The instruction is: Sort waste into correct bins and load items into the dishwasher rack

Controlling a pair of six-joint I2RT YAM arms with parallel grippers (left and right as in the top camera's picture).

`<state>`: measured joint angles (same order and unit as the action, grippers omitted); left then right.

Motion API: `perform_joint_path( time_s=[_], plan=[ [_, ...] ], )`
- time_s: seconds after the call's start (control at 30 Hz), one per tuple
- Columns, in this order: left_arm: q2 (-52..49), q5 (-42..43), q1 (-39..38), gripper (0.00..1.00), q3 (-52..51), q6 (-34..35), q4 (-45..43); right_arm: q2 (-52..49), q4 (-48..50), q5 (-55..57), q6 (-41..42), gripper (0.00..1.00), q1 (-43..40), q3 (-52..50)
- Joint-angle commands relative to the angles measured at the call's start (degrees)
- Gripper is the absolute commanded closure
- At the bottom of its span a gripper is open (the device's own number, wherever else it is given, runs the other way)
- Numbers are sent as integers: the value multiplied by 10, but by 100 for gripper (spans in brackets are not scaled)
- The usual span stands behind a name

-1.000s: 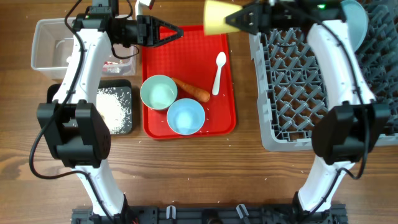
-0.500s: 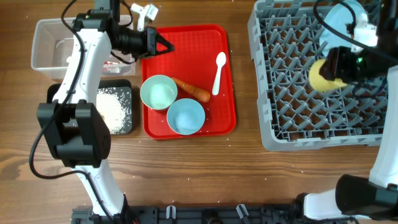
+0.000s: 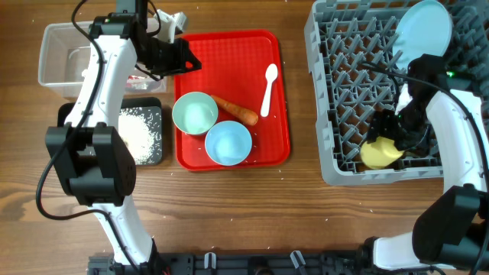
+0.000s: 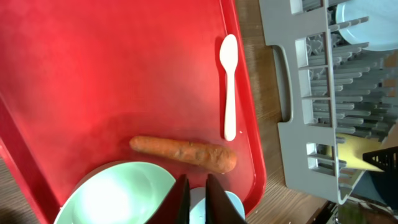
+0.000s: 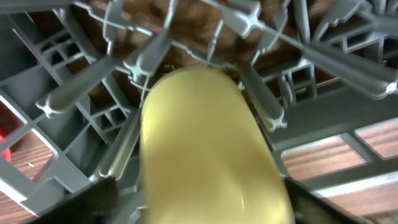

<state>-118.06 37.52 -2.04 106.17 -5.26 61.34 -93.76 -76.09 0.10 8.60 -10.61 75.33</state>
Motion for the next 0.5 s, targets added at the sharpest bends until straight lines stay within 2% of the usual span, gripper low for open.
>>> perform_joint_path(
  time_s=[0.0,0.1,0.17,0.23,0.3,0.33,0.37,0.47],
  plan=[
    [11,-12,-1,87,9,-3,0,3,3,-18,4,6,1,35],
    [11,-15,-6,85,9,-5,6,3,-16,-80,-27,6,2,147],
    [11,-59,-24,85,9,-13,26,3,-19,-169,-56,5,25,247],
    [11,-97,-42,83,9,-36,57,-3,16,-185,-53,5,111,255],
    [11,-180,-52,83,9,-5,70,-34,56,-197,-36,6,206,255],
    [11,-220,-46,71,9,57,62,-46,66,-194,-23,7,234,255],
    [11,-230,-34,66,9,88,57,-82,87,-192,-15,8,290,255],
    [11,-226,-12,66,9,92,55,-172,105,-163,4,15,382,255]
  ],
)
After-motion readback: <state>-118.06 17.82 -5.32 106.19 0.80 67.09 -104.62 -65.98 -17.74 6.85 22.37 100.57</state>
